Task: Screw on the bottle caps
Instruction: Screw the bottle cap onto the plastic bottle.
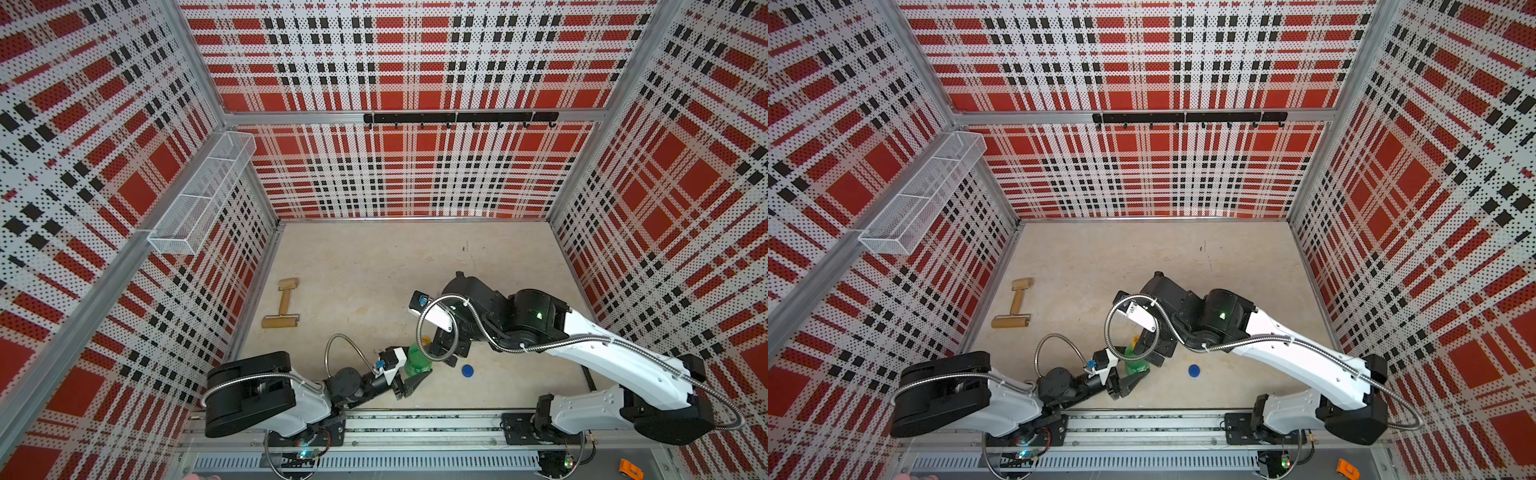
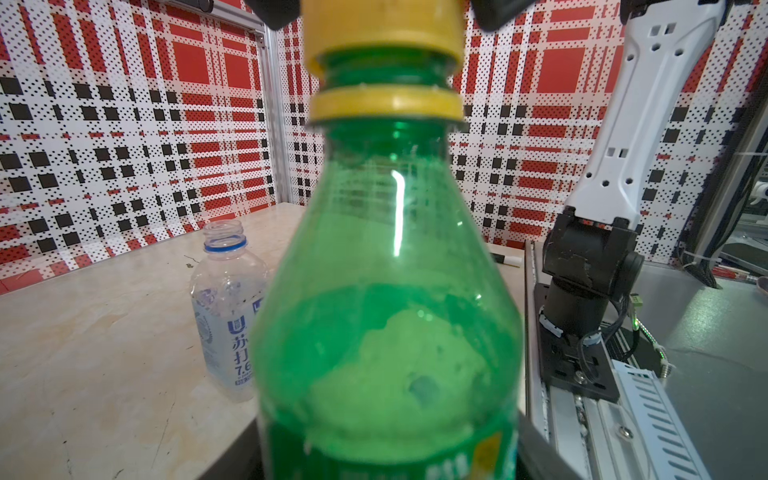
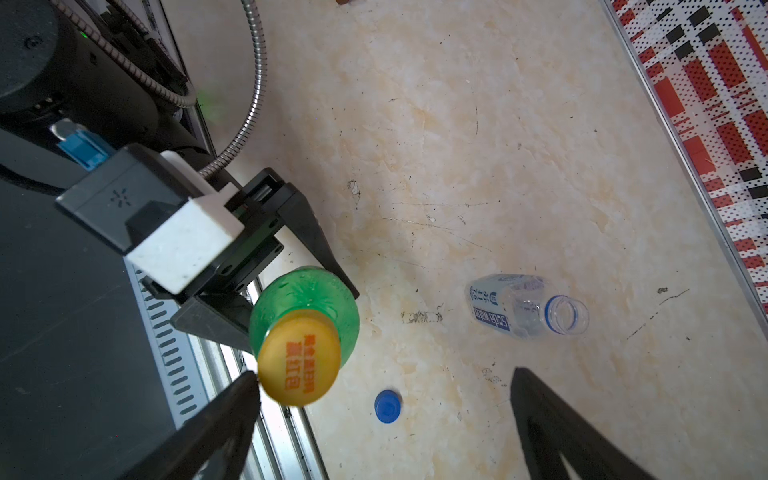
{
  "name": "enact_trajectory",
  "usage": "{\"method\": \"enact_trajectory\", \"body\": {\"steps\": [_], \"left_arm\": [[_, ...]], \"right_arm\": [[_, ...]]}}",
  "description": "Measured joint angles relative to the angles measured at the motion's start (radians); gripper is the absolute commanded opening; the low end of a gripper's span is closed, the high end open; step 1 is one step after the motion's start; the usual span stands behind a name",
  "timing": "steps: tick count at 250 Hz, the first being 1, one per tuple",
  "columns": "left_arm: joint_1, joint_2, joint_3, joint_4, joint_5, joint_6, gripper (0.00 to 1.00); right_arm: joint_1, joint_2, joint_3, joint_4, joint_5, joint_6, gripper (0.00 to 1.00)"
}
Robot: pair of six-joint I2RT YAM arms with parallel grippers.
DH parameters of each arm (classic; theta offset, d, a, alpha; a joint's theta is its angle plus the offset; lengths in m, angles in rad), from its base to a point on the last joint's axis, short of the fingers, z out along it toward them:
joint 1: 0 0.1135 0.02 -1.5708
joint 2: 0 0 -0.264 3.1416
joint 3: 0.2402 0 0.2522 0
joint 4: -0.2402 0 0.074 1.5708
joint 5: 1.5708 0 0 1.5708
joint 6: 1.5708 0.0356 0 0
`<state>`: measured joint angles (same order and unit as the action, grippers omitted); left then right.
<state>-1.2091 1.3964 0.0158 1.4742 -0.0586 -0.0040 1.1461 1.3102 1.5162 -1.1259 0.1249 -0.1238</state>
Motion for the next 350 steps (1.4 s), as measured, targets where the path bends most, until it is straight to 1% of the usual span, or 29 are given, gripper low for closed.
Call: {"method": "enact_trajectory", "body": {"steps": [235,303,350], "left_arm": [[0.002,0.002,0.0,0.001,-0.001,0.0,0.64],[0.002,0.002,0.0,0.002,0.0,0.0,0.64],[0.002,0.002,0.0,0.002,0.0,0.0,0.64]], "right_arm": [[0.0,0.05,0.001,0.054,-0.003,0.0,1.0],[0.0,0.092,0.034,0.072,-0.007,0.0,1.0],[0.005,0.108,0.081,0.082,-0.045,0.0,1.0]]}}
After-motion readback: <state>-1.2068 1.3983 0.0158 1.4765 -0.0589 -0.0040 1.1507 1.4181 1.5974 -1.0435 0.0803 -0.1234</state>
